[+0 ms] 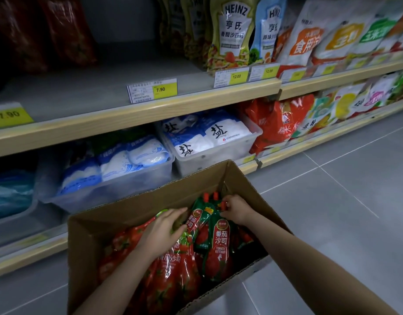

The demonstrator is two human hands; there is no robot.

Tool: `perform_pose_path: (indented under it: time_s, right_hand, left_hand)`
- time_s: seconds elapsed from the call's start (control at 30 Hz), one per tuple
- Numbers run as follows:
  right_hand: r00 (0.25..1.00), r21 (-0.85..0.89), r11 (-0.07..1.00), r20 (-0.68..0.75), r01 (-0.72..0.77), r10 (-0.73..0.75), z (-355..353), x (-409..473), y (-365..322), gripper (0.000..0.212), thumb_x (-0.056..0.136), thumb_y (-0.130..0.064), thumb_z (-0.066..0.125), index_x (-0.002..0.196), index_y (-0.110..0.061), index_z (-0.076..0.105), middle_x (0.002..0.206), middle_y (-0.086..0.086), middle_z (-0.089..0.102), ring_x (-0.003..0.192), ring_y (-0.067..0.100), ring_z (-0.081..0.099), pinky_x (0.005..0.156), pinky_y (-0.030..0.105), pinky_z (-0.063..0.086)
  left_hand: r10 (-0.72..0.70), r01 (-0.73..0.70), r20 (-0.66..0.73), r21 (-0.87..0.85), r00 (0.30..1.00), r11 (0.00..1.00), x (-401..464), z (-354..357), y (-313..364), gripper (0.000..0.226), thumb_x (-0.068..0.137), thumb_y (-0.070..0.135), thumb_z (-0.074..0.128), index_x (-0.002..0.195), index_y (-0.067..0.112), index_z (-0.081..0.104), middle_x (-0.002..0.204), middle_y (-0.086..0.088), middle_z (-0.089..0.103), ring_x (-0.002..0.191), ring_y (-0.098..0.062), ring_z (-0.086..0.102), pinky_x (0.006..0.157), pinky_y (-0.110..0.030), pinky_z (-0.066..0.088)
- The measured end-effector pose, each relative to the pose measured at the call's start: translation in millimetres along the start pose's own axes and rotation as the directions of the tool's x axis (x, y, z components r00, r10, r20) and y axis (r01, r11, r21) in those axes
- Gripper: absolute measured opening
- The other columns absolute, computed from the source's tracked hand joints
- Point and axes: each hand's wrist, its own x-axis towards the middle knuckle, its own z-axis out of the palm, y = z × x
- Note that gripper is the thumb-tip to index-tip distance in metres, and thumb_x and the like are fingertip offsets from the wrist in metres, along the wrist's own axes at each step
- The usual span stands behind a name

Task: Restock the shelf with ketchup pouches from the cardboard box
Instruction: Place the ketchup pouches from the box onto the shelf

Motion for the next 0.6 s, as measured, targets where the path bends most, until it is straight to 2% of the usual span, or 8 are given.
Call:
perform_pose_path:
  time_s: [0.03,0.07,0.17,0.23,0.37,0.43,0.53,0.6]
  right_hand:
    - [1.000,-0.001,1.000,-0.009,0.021,-0.021,-0.3,-1.5,-0.9,0.008,0.083,-0.011,0.064,0.091,-0.011,0.063,0.099,0.007,0.063,0.103,0.028,0.060,0.080,0.027,0.047]
    - [0.999,-0.003,0.999,-0.024,0.049,-0.049,-1.2,-4.5,-1.8,0.008,0.083,-0.010,0.064,0.091,-0.010,0.064,0.100,0.007,0.062,0.104,0.027,0.060,0.079,0.026,0.045]
    - [0.985,0.022,0.988,-0.088,0.151,-0.148,-11.5,-20.4,-3.6,0.025,0.082,-0.012,0.066,0.107,-0.007,0.063,0.113,0.008,0.057,0.108,0.025,0.057,0.091,0.029,0.047]
    - [0.962,0.097,0.958,-0.074,0.270,-0.264,-20.8,-36.2,-8.3,0.017,0.084,-0.013,0.064,0.100,-0.012,0.064,0.108,0.004,0.059,0.104,0.020,0.058,0.092,0.034,0.050]
    - [0.912,0.239,0.886,0.004,0.398,-0.411,-39.0,-67.4,-28.0,0.016,0.086,-0.012,0.060,0.088,-0.027,0.058,0.092,0.001,0.067,0.091,0.013,0.065,0.081,0.029,0.053]
    - [0.888,0.258,0.858,0.000,0.444,-0.459,-55.3,-81.8,-43.5,0.012,0.085,-0.010,0.061,0.090,-0.021,0.058,0.087,0.004,0.067,0.086,0.015,0.065,0.081,0.030,0.053]
    - [0.852,0.320,0.808,0.003,0.495,-0.523,-86.9,-98.9,-75.1,0.009,0.086,-0.007,0.060,0.094,-0.012,0.058,0.086,0.004,0.068,0.084,0.014,0.065,0.077,0.025,0.054]
    - [0.838,0.357,0.780,-0.014,0.515,-0.546,-106.6,-107.2,-97.1,0.009,0.087,-0.008,0.059,0.095,-0.010,0.057,0.089,0.009,0.069,0.088,0.021,0.066,0.077,0.027,0.055]
  left_hand:
    - [0.002,-0.002,-0.003,-0.007,1.000,1.000,0.2,-1.2,2.3,0.051,0.092,0.037,0.051,0.140,0.031,0.035,0.137,0.009,0.046,0.120,-0.005,0.046,0.096,-0.022,0.041]
    - [0.003,-0.003,-0.010,-0.018,1.000,1.000,-0.4,-3.1,5.6,0.052,0.091,0.037,0.051,0.140,0.031,0.036,0.137,0.009,0.046,0.121,-0.006,0.046,0.098,-0.023,0.039]
    - [0.003,-0.004,-0.021,-0.056,1.000,0.998,-2.2,-9.2,14.5,0.053,0.089,0.039,0.055,0.139,0.029,0.038,0.136,0.009,0.047,0.122,-0.006,0.045,0.101,-0.025,0.037]
    - [0.011,-0.013,-0.023,-0.099,1.000,0.995,-2.8,-13.9,22.8,0.057,0.086,0.042,0.059,0.138,0.029,0.040,0.133,0.009,0.049,0.119,-0.005,0.047,0.101,-0.026,0.038]
    - [-0.049,0.049,0.006,-0.267,0.999,0.963,3.5,-28.3,48.9,0.077,0.069,0.047,0.075,0.136,0.028,0.042,0.123,0.012,0.052,0.110,-0.003,0.051,0.096,-0.024,0.044]
    - [-0.059,0.082,0.074,-0.364,0.996,0.928,8.8,-40.1,62.9,0.085,0.059,0.048,0.081,0.133,0.028,0.045,0.122,0.010,0.056,0.110,-0.004,0.053,0.095,-0.027,0.047]
    - [-0.026,0.084,0.147,-0.404,0.989,0.911,14.9,-59.9,79.2,0.074,0.049,0.053,0.084,0.115,0.032,0.057,0.115,0.010,0.064,0.106,-0.004,0.058,0.097,-0.034,0.048]
    - [-0.024,0.083,0.149,-0.399,0.989,0.913,16.9,-71.6,89.2,0.056,0.054,0.042,0.086,0.103,0.032,0.060,0.105,0.009,0.067,0.099,-0.004,0.061,0.095,-0.035,0.050]
